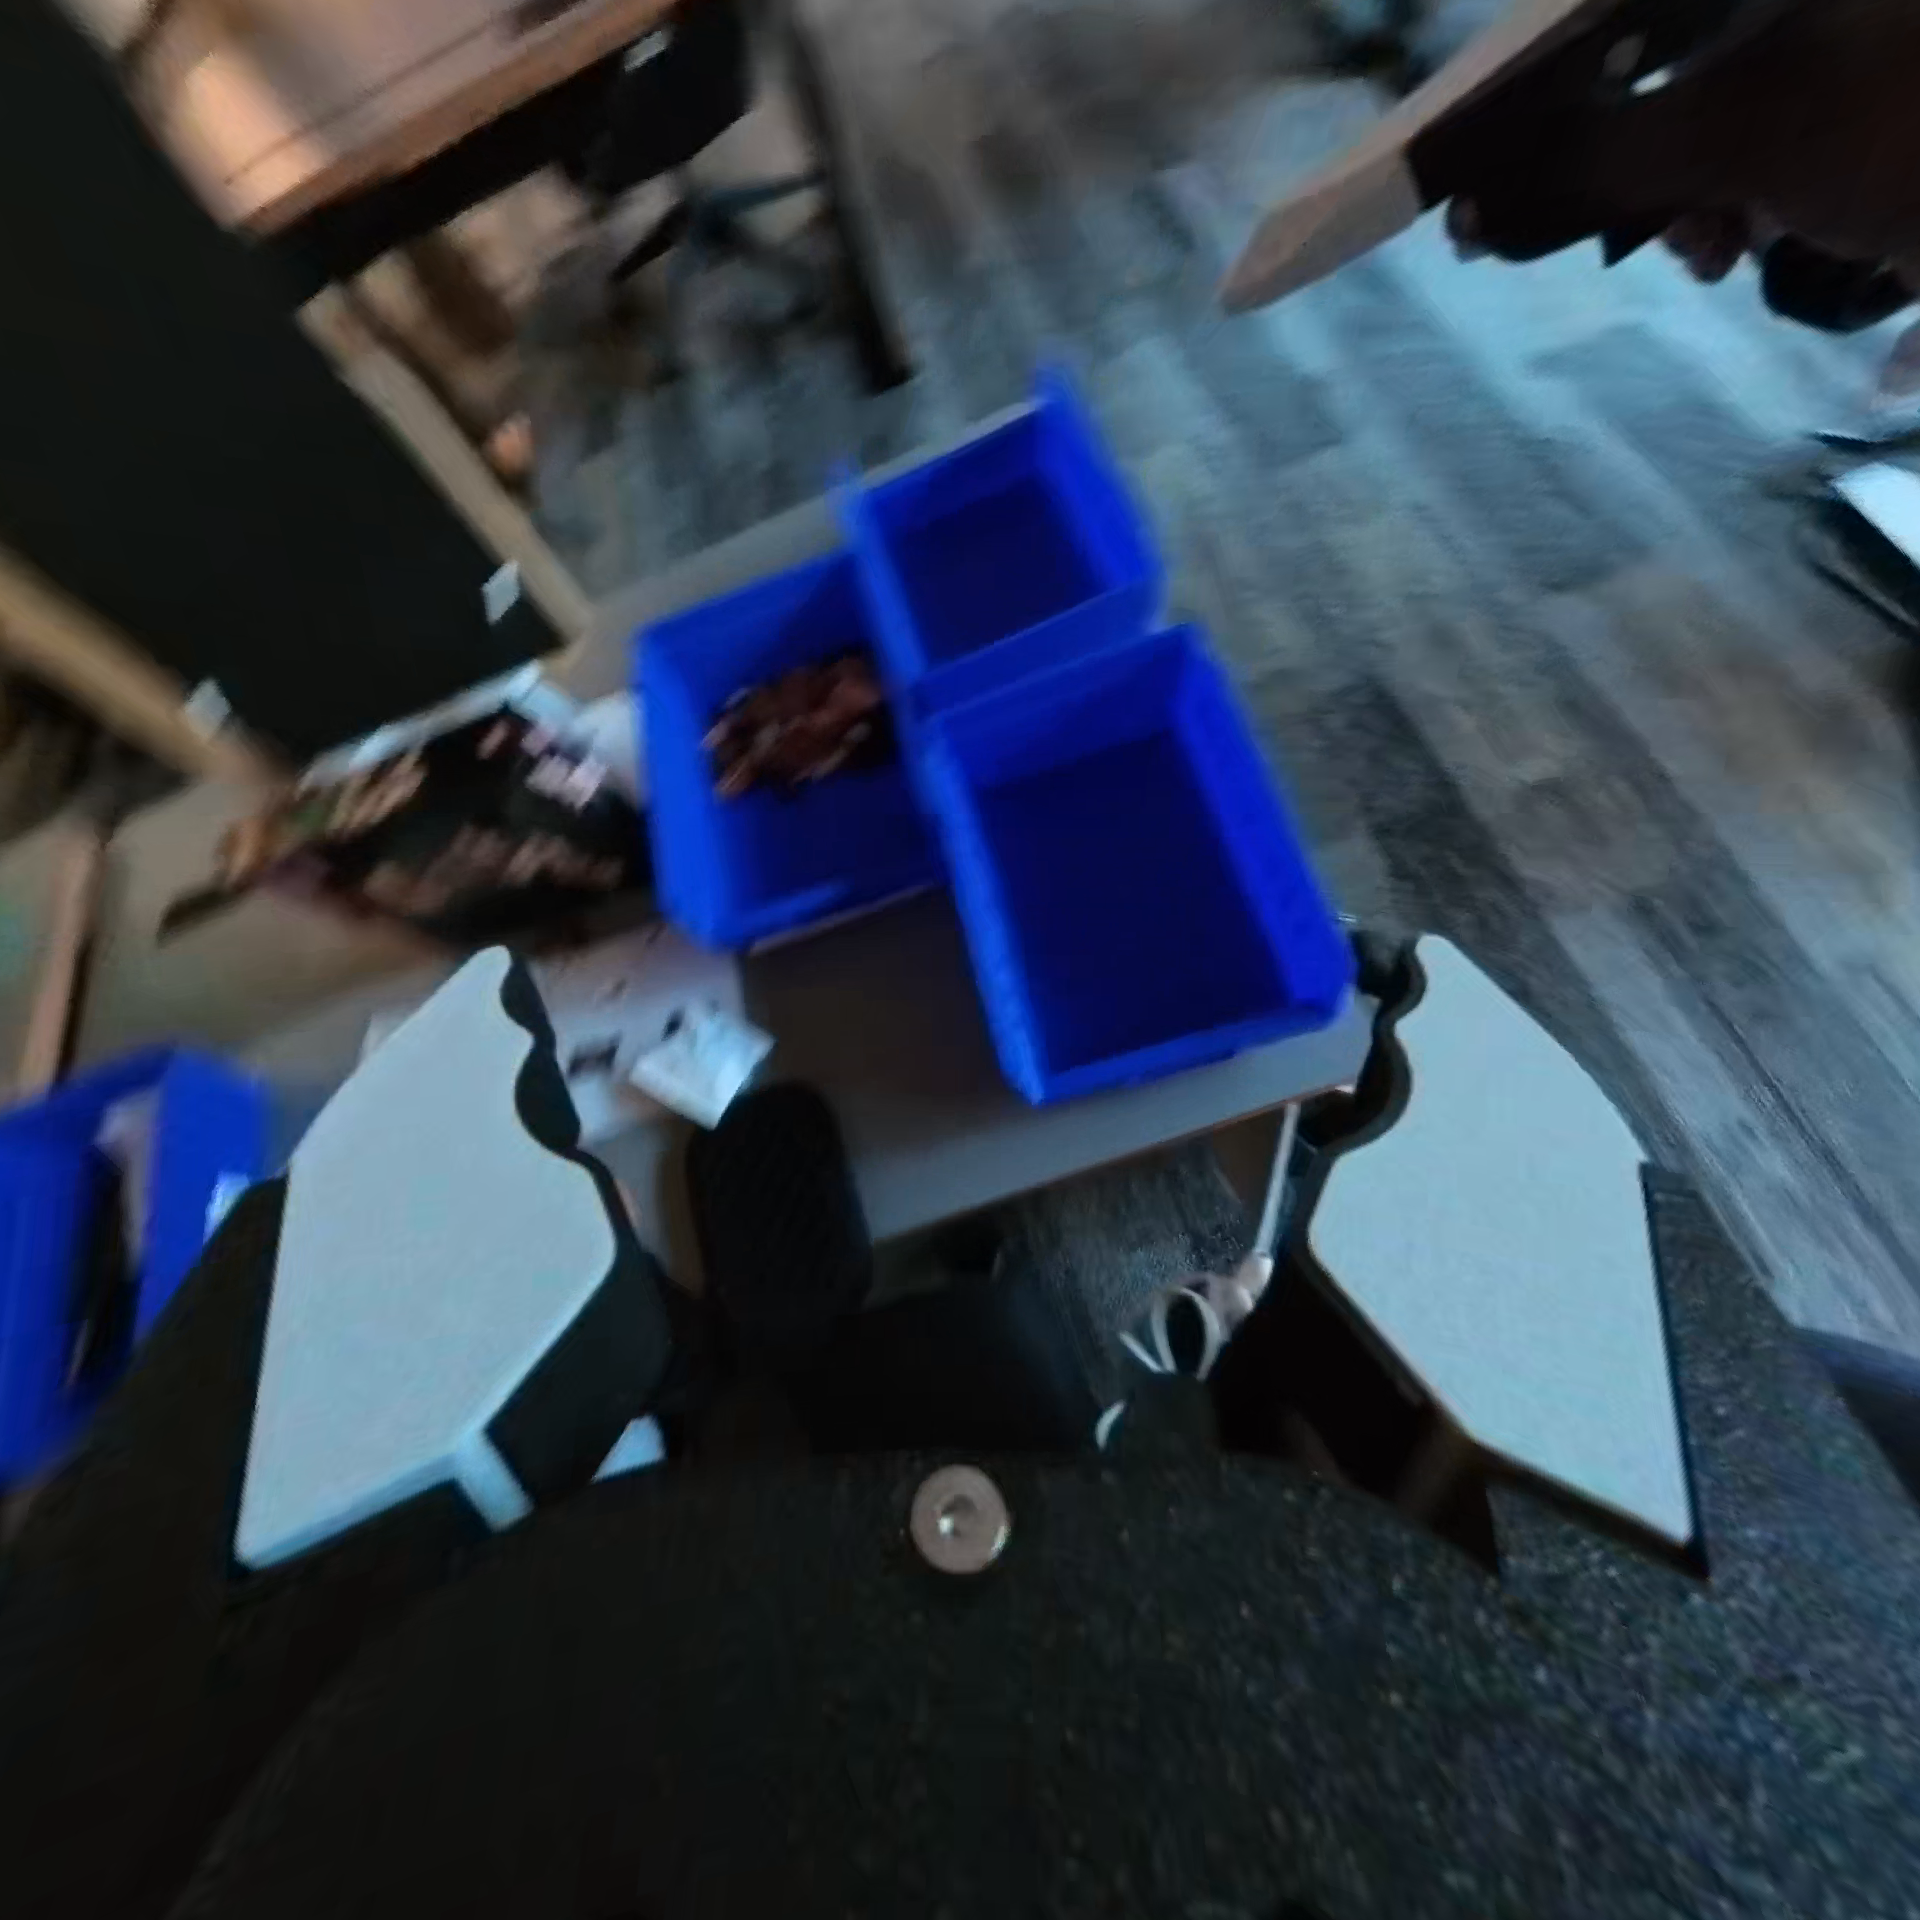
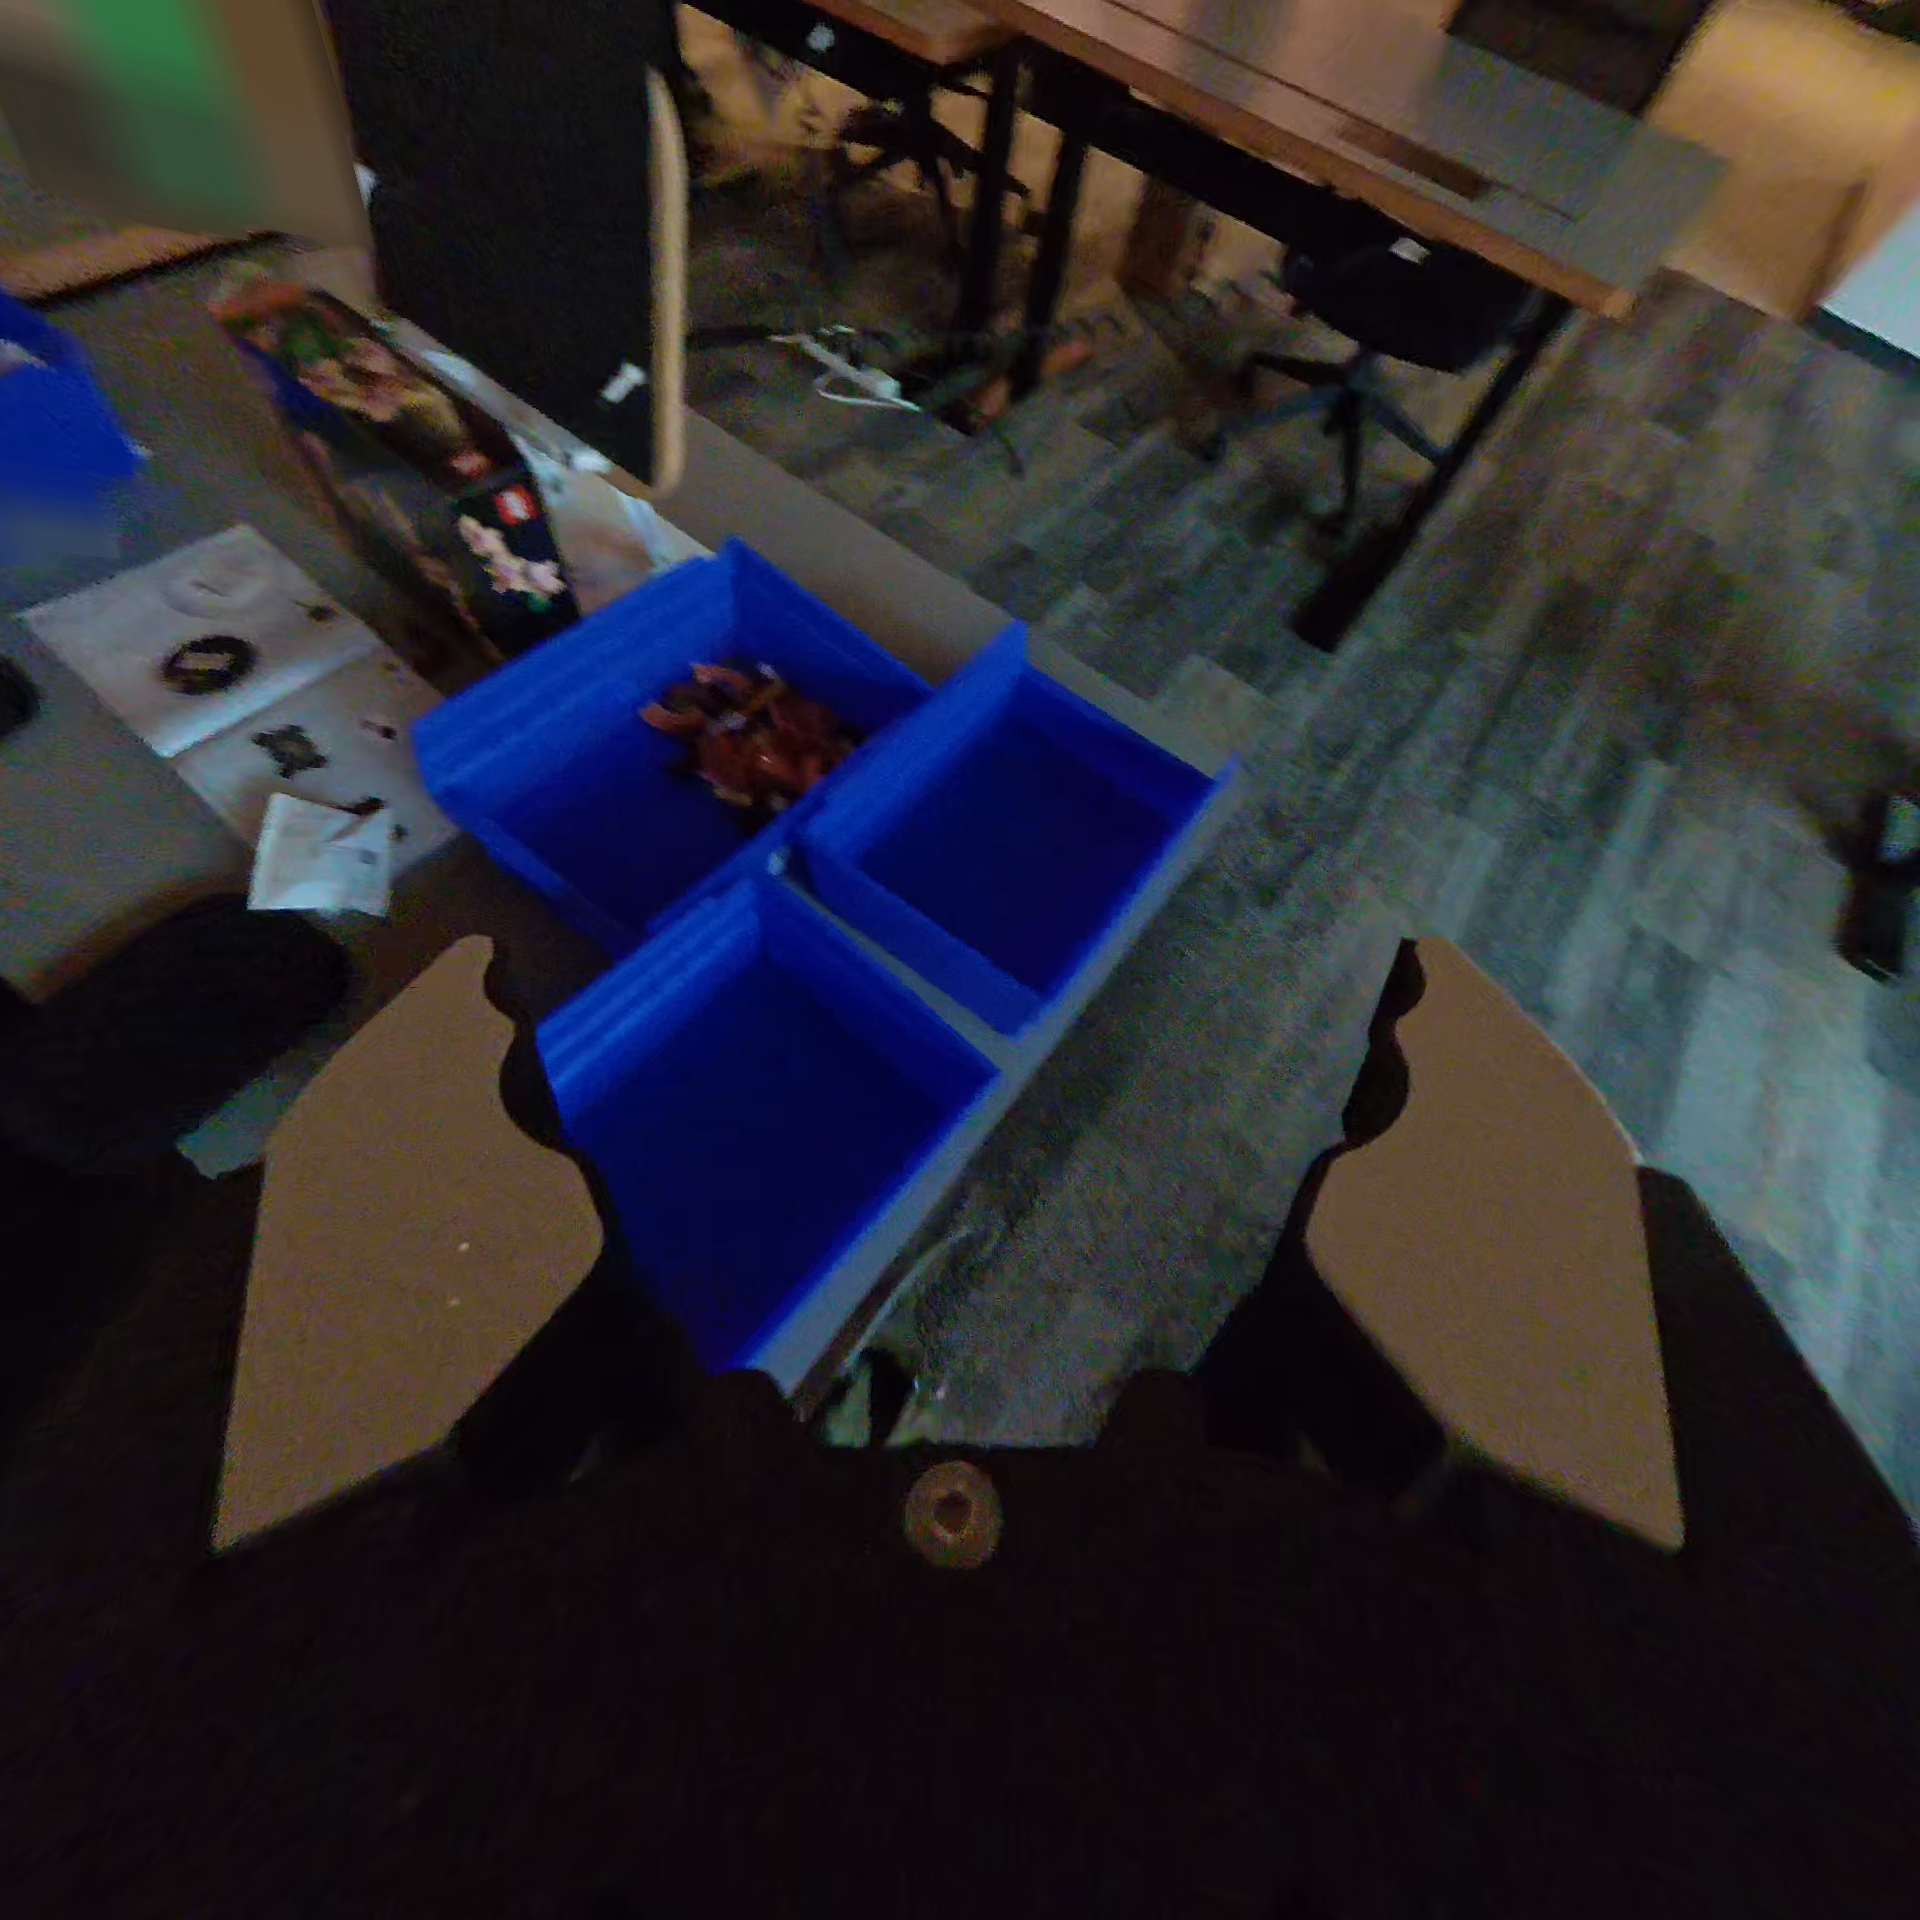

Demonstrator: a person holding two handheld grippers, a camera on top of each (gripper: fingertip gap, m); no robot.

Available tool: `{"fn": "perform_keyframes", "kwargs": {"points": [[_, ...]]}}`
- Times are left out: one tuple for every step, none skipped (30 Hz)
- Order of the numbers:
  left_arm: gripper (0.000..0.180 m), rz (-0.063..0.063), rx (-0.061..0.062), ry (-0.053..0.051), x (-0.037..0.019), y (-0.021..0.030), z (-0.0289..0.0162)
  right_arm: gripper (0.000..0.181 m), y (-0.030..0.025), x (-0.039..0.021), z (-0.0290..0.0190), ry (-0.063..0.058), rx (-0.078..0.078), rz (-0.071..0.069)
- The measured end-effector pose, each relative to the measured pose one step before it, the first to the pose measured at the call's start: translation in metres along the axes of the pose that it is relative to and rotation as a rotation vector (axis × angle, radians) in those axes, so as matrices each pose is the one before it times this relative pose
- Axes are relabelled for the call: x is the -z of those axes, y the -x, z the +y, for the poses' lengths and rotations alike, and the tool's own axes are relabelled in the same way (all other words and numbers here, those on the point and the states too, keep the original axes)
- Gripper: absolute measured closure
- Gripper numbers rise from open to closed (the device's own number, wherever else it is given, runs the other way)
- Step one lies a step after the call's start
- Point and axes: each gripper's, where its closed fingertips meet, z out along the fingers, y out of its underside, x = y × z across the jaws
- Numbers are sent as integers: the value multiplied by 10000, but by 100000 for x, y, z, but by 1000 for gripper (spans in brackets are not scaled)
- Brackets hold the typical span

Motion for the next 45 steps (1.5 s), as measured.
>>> {"fn": "perform_keyframes", "kwargs": {"points": [[36, 563, -405, -119, -404, -1133, -649, 34, -942, 1754, 892, 67, -174, 325], [36, 597, -383, -196, -345, -1274, -798, 35, -1038, 2114, 729, 48, -259, 382], [36, 632, -389, -264, -258, -1439, -962, 35, -1006, 2377, 722, -4, -346, 418], [36, 653, -389, -288, -157, -1652, -1017, 35, -923, 2628, 724, -12, -326, 357], [36, 693, -398, -264, -50, -1941, -939, 34, -1194, 2936, 894, 96, -243, 519], [35, 692, -418, -263, 8, -2208, -858, 34, -1433, 3192, 948, 105, -225, 645], [37, 620, -468, -271, -3, -2365, -783, 34, -1347, 3327, 1086, 16, -247, 565], [37, 546, -467, -290, -54, -2494, -778, 35, -1363, 3443, 1171, -31, -262, 525], [37, 623, -374, -291, -85, -2736, -781, 36, -1403, 3375, 1323, -11, -269, 524], [37, 743, -282, -250, -120, -2968, -792, 37, -1544, 3451, 1639, 105, -272, 526], [37, 709, -296, -198, -131, -2954, -764, 37, -1684, 3390, 1903, 239, -268, 541], [38, 558, -380, -206, -158, -2787, -849, 37, -1909, 3416, 2069, 242, -271, 595], [38, 516, -396, -138, -172, -2725, -887, 37, -2121, 3266, 2131, 182, -287, 659], [38, 589, -366, -67, -272, -2778, -1134, 37, -2252, 3227, 2212, 126, -300, 613], [38, 539, -360, -131, -261, -2633, -1213, 38, -2344, 3011, 2319, 141, -324, 591], [38, 446, -411, -150, -306, -2404, -1169, 39, -2165, 2546, 2344, 209, -346, 519], [39, 400, -405, -105, -525, -2261, -1032, 39, -2432, 2602, 2435, 206, -405, 507], [39, 403, -327, -74, -641, -2183, -905, 38, -2533, 2457, 2279, 108, -420, 507], [39, 464, -270, -34, -959, -2343, -988, 38, -2262, 2082, 1898, 27, -429, 465], [40, 544, -296, -6, -1066, -2548, -1116, 38, -2568, 2347, 1832, -64, -472, 468], [39, 553, -418, -55, -1096, -2685, -1368, 38, -2478, 2327, 1620, -115, -459, 394], [39, 470, -539, -206, -1221, -2704, -1891, 38, -2236, 2088, 1418, -93, -391, 394], [40, 446, -556, -287, -1250, -2657, -2101, 38, -2653, 2407, 1512, -47, -281, 467], [40, 479, -471, -262, -1424, -2641, -2176, 38, -2704, 2275, 1500, 31, -168, 515], [40, 518, -362, -268, -1655, -2645, -2252, 38, -3111, 2427, 1732, 117, -72, 587], [41, 537, -296, -279, -1887, -2727, -2300, 38, -3191, 2227, 1705, 142, -13, 638], [41, 560, -275, -315, -2098, -2878, -2375, 38, -3407, 2239, 1914, 147, -27, 596], [41, 595, -308, -370, -2213, -3058, -2458, 39, -3323, 2033, 1903, 158, -64, 551], [42, 573, -406, -359, -2290, -3066, -2415, 39, -3514, 2041, 2037, 151, -74, 576], [42, 524, -493, -278, -2313, -2899, -2282, 39, -3726, 2078, 2198, 182, -164, 611], [42, 548, -448, -252, -2317, -2704, -2249, 39, -3521, 1806, 2142, 174, -296, 551], [42, 648, -336, -219, -2347, -2609, -2224, 40, -3563, 1828, 2147, 128, -424, 454], [43, 654, -303, -217, -2347, -2409, -2152, 40, -3416, 1585, 2044, 177, -453, 480], [44, 600, -307, -181, -2349, -2132, -1964, 40, -3680, 1654, 2037, 200, -400, 573], [44, 615, -322, -152, -2312, -1982, -1769, 41, -3495, 1363, 1784, 170, -384, 617], [44, 634, -343, -151, -2320, -1860, -1644, 41, -3549, 1402, 1658, 97, -416, 620], [44, 635, -391, -137, -2379, -1743, -1543, 43, -3294, 1014, 1350, 48, -463, 607], [44, 577, -410, -143, -2449, -1497, -1514, 44, -3309, 965, 1287, 77, -458, 577], [45, 616, -395, -111, -2528, -1354, -1490, 43, -3189, 560, 1095, 138, -370, 657], [45, 616, -315, -127, -2490, -1120, -1516, 43, -3412, 443, 1089, 212, -290, 744], [45, 578, -289, -180, -2590, -743, -1612, 43, -3249, -29, 976, 264, -211, 752], [45, 512, -312, -211, -2533, -471, -1582, 42, -3288, -276, 867, 246, -190, 749], [46, 478, -318, -190, -2707, -83, -1519, 41, -3302, -518, 712, 224, -255, 729], [47, 428, -246, -177, -2734, 224, -1440, 40, -2948, -905, 494, 167, -326, 594], [47, 431, -198, -200, -2753, 641, -1442, 40, -2933, -1035, 274, 138, -383, 471]]}}
